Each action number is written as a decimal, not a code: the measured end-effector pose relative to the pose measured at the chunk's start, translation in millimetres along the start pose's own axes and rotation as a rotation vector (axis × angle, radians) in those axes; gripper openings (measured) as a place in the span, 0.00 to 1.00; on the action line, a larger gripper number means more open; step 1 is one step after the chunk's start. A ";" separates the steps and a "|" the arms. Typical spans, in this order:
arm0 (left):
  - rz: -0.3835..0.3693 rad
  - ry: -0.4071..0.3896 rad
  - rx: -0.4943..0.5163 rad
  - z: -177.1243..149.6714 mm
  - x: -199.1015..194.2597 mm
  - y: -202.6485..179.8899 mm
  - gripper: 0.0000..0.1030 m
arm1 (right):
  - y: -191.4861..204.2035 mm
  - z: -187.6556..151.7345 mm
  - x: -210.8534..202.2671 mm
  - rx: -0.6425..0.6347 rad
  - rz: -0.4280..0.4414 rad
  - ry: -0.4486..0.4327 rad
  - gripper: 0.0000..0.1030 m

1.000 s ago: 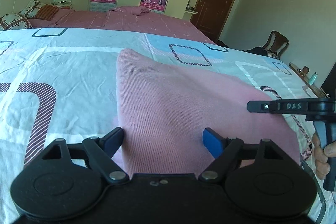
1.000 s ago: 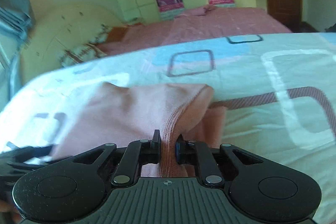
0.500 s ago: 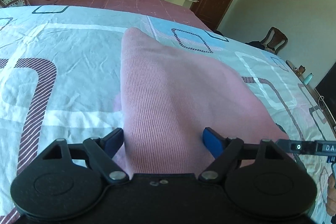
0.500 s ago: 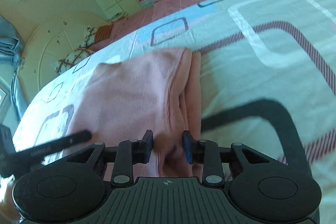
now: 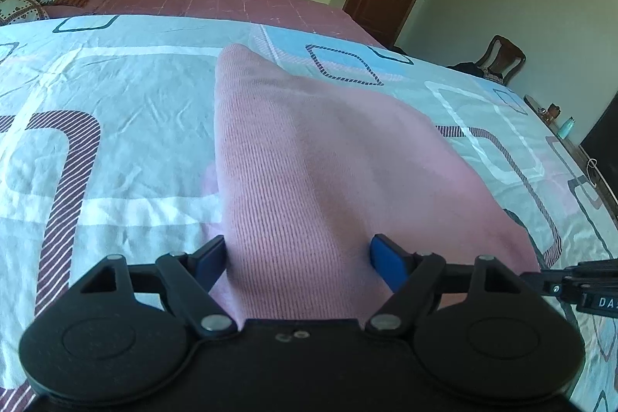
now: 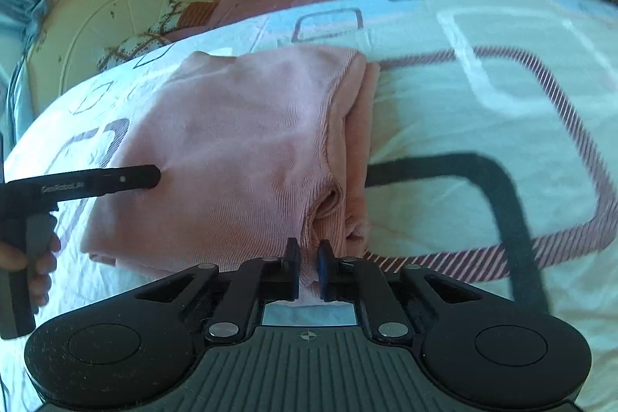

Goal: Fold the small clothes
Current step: 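Open the right gripper and pat the folded bundle flat with both grippers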

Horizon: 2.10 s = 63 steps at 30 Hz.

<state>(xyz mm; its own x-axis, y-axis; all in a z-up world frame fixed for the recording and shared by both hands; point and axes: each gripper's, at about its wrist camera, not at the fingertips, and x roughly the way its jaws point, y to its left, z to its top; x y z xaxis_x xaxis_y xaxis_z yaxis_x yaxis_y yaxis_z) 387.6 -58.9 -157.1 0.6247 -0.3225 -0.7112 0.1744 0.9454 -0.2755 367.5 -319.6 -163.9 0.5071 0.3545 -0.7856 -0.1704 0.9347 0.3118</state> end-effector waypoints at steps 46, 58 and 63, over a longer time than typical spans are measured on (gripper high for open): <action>0.093 -0.040 -0.085 68.2 57.7 30.6 0.68 | -28.3 92.5 99.1 0.145 -0.143 -0.112 0.08; 0.133 -0.023 -0.017 77.4 63.8 25.8 0.79 | -41.5 110.7 89.8 0.236 -0.125 -0.147 0.53; 0.108 -0.026 -0.056 85.4 75.0 32.1 0.57 | -51.5 123.8 108.9 0.298 -0.107 -0.125 0.53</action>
<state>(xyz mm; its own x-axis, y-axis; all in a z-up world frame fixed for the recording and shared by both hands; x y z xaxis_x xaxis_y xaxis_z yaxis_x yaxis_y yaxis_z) 505.0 -48.6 -164.0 0.6569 -0.2172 -0.7220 0.0632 0.9701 -0.2344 536.1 -332.2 -199.3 0.6116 0.2318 -0.7564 0.1341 0.9119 0.3879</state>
